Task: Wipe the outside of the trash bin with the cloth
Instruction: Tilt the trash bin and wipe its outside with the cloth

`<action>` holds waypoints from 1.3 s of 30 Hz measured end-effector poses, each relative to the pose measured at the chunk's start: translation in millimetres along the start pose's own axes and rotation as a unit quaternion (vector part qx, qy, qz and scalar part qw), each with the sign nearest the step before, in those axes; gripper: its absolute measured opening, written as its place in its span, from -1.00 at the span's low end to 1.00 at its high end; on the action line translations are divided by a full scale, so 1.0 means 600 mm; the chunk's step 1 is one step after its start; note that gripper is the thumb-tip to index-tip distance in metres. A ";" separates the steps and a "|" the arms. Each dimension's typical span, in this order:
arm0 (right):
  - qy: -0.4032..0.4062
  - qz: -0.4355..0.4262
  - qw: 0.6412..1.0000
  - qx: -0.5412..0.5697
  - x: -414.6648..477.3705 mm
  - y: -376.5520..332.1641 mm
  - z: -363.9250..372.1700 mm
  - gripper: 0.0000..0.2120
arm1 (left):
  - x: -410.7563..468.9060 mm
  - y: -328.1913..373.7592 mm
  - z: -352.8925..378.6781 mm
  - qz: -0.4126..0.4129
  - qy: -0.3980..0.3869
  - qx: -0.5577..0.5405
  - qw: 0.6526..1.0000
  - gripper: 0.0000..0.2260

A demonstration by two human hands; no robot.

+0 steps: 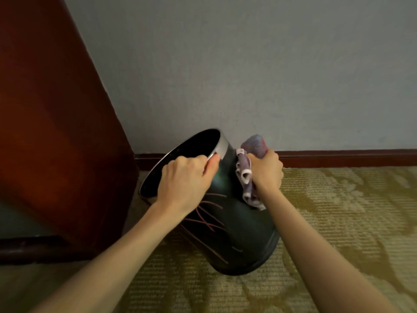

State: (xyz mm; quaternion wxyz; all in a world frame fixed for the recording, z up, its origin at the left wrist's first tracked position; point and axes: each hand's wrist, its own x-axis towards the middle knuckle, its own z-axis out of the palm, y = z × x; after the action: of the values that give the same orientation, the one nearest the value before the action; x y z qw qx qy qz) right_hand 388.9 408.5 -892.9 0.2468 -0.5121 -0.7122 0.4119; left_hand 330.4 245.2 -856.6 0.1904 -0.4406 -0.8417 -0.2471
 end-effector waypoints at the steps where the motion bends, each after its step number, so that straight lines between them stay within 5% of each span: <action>1: -0.015 0.011 1.000 -0.006 0.008 -0.001 -0.002 -0.65 | -0.003 0.003 0.000 0.003 -0.003 0.002 1.000 -0.59; 7: 0.036 0.016 0.999 -0.006 -0.005 -0.004 -0.003 -0.67 | 0.009 0.011 0.009 -0.024 -0.013 0.004 1.000 -0.56; 13: 0.144 -0.096 0.981 0.087 -0.098 -0.008 0.020 -0.76 | 0.073 0.014 0.037 -0.074 -0.022 0.024 0.997 -0.53; 21: 0.107 -0.077 0.988 0.079 -0.065 -0.029 0.018 -0.78 | 0.068 0.008 0.035 -0.072 -0.016 -0.015 0.997 -0.53; 29: -0.038 -0.002 0.999 0.003 0.031 -0.076 0.014 -0.62 | 0.019 0.021 0.014 -0.048 -0.017 -0.014 0.999 -0.58; 39: 0.104 -0.118 0.987 0.036 -0.066 -0.071 0.035 -0.72 | 0.051 -0.012 0.024 -0.099 -0.005 0.006 0.995 -0.53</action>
State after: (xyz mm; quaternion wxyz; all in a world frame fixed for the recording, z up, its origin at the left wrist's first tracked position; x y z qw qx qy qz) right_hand 364.3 358.6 -866.0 0.3847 -0.4548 -0.7230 0.3498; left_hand 306.2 269.8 -853.7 0.1637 -0.3556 -0.8833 -0.2580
